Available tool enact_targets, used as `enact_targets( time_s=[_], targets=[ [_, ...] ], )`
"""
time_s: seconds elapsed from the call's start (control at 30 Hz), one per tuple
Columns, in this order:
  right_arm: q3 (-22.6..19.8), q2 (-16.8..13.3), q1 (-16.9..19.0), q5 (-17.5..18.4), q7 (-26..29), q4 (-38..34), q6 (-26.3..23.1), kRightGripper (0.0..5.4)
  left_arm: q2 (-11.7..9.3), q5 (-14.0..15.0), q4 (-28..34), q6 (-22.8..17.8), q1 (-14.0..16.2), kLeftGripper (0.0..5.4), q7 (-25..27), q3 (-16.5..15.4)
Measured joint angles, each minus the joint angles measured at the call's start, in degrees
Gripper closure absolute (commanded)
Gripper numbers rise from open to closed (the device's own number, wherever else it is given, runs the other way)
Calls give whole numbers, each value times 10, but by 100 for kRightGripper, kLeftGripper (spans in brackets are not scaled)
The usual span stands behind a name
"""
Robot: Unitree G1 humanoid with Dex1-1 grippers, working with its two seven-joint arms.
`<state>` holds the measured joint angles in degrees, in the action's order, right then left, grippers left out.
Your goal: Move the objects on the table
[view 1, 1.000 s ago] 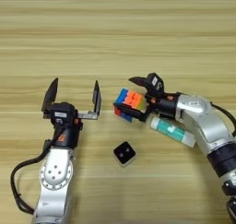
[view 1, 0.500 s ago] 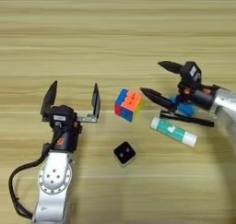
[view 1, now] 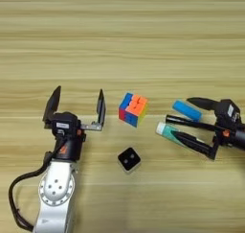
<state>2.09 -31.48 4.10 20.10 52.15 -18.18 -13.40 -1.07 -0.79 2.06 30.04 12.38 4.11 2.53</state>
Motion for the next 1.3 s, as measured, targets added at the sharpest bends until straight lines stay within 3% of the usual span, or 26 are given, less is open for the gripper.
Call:
enact_targets(
  time_s=[0.3, 0.5, 0.87, 1.3],
  targets=[
    [9, -3, 32, -27, -8, 26, 16, 5, -8, 2, 10, -5, 4, 0, 4, -2],
    [33, 1, 35, -53, -19, 52, 28, 5, -10, 9, 13, -8, 4, 0, 6, -6],
    [52, 9, 34, -69, -30, 98, 41, 5, -20, 9, 15, -10, 2, 0, 7, -7],
    [52, 23, 18, -75, -31, 155, 53, 139, -21, 9, 15, -11, -6, 0, 8, -7]
  ],
)
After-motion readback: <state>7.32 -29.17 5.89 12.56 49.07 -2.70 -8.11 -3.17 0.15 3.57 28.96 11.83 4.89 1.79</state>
